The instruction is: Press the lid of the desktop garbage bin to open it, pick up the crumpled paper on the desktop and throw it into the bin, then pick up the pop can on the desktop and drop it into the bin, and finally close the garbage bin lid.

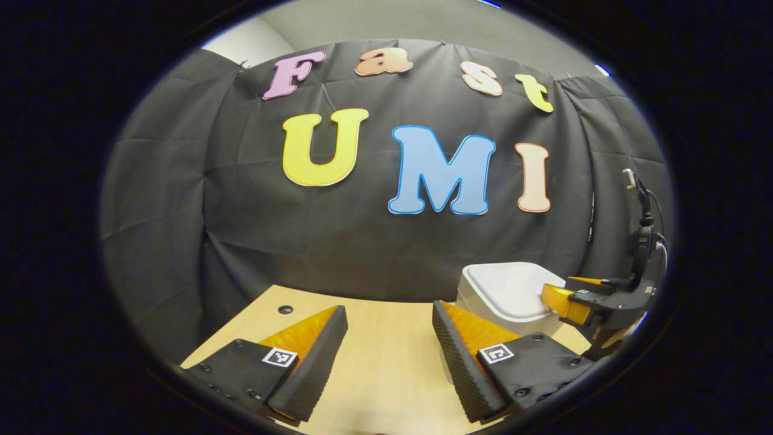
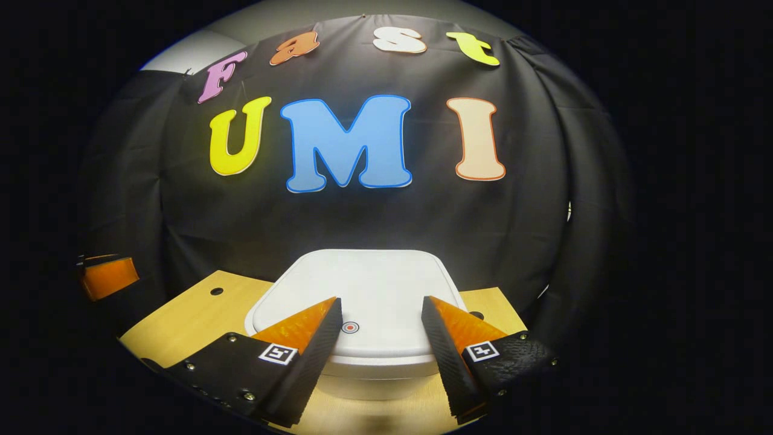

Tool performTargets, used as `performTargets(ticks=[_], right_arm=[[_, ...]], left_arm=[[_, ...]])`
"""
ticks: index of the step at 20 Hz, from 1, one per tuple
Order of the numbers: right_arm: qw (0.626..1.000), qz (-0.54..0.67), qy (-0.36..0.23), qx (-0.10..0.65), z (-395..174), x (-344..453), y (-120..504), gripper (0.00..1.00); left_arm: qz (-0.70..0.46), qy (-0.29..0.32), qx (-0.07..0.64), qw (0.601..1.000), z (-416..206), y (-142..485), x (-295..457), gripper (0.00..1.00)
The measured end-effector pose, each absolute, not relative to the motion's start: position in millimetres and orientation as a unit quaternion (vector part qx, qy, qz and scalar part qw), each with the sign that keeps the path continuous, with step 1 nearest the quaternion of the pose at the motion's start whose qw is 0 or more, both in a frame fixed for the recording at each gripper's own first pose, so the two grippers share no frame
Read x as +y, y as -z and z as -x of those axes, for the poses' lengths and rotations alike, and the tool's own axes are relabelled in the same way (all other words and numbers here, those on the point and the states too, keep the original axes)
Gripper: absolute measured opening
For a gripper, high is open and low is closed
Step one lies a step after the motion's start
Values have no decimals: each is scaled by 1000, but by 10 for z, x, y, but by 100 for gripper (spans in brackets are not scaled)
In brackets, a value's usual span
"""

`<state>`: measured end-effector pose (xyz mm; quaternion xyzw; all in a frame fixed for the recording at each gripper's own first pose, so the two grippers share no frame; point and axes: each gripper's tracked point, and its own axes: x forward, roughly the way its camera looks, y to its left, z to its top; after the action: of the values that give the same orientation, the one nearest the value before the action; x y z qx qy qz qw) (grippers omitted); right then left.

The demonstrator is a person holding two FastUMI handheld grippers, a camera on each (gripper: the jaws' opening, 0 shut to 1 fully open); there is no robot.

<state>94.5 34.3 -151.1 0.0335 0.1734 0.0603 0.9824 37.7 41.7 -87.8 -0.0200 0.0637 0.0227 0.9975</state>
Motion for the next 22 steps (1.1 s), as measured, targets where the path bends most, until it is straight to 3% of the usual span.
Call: performTargets(ticks=[22], right_arm=[[990, -47, -53, 124, -934, 334, 1521, 86]], left_arm=[[5, -9, 70, 998, -433, 935, 322, 94]])
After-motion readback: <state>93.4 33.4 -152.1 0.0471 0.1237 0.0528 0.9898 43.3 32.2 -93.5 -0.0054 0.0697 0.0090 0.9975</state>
